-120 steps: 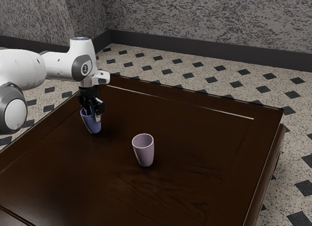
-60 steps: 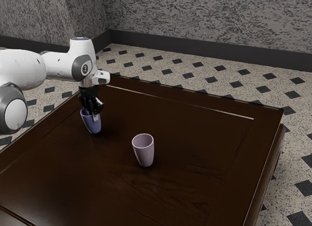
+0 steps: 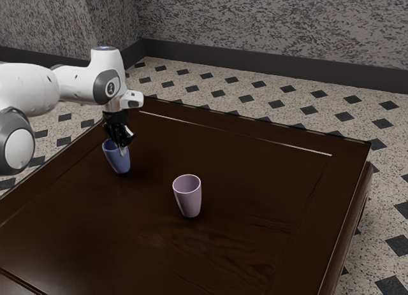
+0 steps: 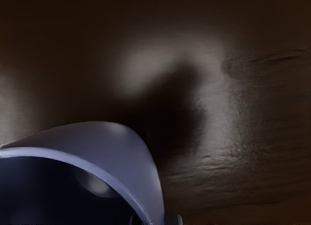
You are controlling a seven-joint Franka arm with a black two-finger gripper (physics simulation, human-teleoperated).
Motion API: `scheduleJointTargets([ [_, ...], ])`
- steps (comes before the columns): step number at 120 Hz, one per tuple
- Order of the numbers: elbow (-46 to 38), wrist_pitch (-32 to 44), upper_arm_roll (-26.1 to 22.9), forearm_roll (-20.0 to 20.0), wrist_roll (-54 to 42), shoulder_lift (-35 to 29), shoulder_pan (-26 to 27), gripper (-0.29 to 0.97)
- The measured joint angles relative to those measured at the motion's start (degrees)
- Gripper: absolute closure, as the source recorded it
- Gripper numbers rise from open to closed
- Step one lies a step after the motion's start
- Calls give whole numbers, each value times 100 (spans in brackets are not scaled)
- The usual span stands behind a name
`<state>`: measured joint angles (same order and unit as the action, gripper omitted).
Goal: Place the left cup onto the right cup
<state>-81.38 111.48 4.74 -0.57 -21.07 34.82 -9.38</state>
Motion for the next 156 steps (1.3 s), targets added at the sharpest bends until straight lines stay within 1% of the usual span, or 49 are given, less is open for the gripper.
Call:
scheduleJointTargets([
  [22,-23,-31,-12,-23,12,-327,62,78],
  [42,-212,-79,-69,-54,20,-728,169,79],
  [64,-241,-187,-87,-74,26,-1014,457,79],
  [114,-706,-371,-122,-114,31,-1711,1142,79],
  [139,-1024,-450,-305,-119,31,-2096,1380,79],
  [156,-1165,-479,-381,-120,30,-2207,1612,79],
])
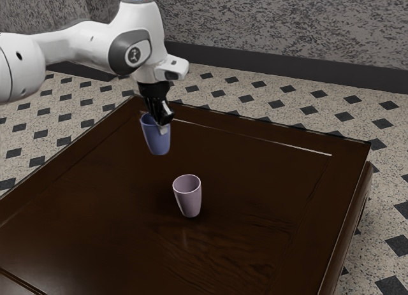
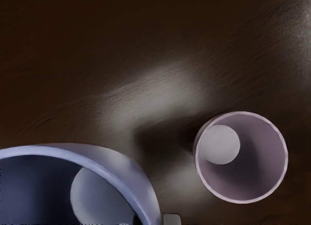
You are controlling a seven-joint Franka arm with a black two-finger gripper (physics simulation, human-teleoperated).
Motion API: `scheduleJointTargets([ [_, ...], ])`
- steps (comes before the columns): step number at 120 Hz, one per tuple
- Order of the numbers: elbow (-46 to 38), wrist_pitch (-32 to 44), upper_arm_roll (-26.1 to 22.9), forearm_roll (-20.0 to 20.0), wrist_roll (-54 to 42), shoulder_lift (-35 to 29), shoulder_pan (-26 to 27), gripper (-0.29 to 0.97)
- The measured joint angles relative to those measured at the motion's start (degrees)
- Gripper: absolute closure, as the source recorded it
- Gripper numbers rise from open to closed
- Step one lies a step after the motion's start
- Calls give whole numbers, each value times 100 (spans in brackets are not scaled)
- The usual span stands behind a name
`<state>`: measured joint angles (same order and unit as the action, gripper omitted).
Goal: Place the left cup onto the right cup
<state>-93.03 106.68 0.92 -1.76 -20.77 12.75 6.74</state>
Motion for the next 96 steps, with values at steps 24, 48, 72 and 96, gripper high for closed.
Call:
scheduleJointTargets([
  [24,-164,-10,-139,5,-1,-89,222,79],
  [48,-177,4,-178,14,-2,-43,502,79],
  [72,-160,36,-189,34,1,121,642,79],
  [96,-157,77,-228,44,11,279,704,79],
])
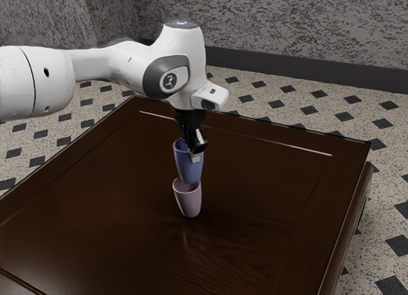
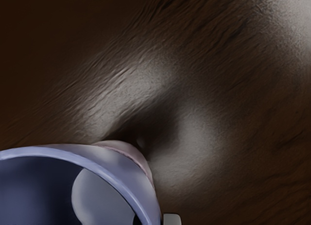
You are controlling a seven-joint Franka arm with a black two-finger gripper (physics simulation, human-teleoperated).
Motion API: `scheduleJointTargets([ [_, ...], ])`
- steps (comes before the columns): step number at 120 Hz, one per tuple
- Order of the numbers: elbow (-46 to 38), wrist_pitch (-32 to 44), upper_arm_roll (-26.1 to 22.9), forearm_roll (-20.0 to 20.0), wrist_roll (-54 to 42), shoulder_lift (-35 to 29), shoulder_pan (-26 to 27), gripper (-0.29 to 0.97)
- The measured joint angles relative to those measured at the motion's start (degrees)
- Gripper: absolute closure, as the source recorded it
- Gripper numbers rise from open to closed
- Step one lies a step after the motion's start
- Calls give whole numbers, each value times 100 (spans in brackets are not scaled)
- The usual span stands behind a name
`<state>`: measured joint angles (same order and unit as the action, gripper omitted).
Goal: Place the left cup onto the right cup
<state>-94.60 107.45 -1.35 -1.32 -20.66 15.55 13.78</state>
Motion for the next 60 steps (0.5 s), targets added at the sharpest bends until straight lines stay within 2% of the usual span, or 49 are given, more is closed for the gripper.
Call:
scheduleJointTargets([
  [60,-168,157,-42,-2,19,-7,13,79],
])
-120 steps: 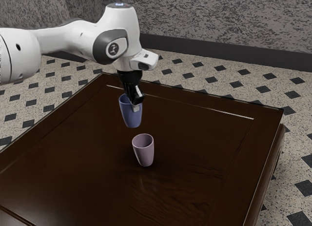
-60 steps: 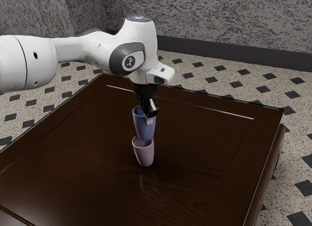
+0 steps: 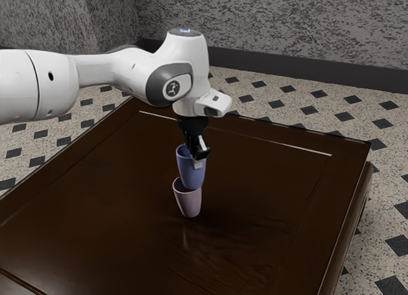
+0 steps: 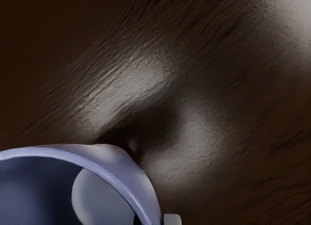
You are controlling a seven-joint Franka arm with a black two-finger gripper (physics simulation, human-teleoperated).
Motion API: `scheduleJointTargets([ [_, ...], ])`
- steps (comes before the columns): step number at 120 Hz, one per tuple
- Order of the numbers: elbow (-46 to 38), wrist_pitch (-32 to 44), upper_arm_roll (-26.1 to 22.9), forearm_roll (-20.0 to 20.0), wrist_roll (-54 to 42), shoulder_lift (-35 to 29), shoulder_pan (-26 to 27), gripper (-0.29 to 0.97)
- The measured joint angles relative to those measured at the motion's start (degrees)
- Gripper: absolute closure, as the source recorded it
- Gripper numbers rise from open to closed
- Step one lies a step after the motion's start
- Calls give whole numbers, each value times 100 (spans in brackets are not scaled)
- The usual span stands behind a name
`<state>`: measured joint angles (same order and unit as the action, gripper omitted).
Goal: Place the left cup onto the right cup
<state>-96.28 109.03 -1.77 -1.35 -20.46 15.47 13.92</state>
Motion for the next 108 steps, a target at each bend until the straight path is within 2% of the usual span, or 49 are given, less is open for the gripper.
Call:
scheduleJointTargets([
  [108,-218,79,235,-14,-64,-146,-13,79],
])
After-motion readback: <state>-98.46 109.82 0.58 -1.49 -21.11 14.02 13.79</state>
